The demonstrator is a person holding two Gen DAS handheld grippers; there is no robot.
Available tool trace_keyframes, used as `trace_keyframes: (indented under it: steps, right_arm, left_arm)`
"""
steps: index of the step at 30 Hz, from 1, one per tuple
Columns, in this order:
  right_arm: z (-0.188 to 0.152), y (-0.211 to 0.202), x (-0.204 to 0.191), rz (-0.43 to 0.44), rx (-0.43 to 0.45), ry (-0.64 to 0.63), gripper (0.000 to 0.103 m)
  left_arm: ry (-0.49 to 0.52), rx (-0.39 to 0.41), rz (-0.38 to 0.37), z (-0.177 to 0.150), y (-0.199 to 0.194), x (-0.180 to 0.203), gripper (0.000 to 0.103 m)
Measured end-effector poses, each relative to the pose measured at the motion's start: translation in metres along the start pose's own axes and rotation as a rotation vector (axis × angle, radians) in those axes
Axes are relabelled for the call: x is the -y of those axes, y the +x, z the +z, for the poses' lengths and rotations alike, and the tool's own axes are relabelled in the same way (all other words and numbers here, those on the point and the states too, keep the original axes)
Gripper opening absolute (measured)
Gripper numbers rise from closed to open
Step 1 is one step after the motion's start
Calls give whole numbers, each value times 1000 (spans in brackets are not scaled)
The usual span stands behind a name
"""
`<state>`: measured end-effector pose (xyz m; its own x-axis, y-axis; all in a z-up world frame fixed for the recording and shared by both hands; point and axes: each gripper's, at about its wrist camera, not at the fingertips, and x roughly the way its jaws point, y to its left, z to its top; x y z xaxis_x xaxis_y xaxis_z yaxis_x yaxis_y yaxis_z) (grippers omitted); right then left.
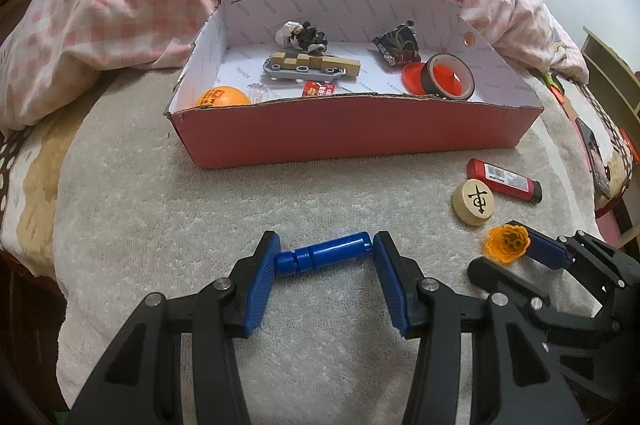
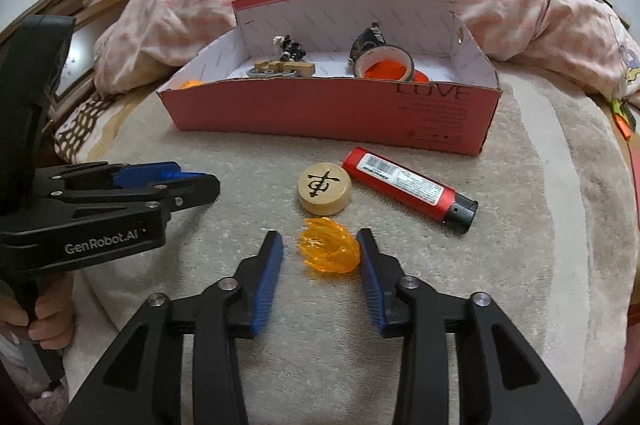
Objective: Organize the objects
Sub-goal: 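Carry the blue cylinder and orange piece up over the red box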
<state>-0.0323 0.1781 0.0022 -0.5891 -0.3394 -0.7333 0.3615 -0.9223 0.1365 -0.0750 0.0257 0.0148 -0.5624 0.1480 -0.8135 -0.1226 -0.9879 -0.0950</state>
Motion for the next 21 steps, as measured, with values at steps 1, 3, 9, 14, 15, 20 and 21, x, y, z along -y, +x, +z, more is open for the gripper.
trace_keyframes:
  steps: [1,3,9,14,15,20,21]
  right_arm:
    - [0,0,-2,1,1,-6,49]
    - [-1,2,-6,-17,-1,-28,51]
    - [-2,4,-16,-75,1,-66,51]
    - [-1,0,-13,-88,9,-61,30]
    - [-1,-1,-11,-81,9,-54,30]
    - [1,-10,-9,-6,19,-26,30]
    - [2,-12,-10,3,24,-26,30]
  left_arm:
    - [-2,1,-2,0,0,0,48]
    - [-5,3,-7,0,0,-1,48]
    - [4,9,-9,-1,-1,-1,48]
    - [-1,12,-30,-2,-4,-3,48]
    - [2,14,-33,-1,-6,-3,48]
    - [25,43,-32,1,-18,0,48]
    - [28,48,-33,2,-20,0,48]
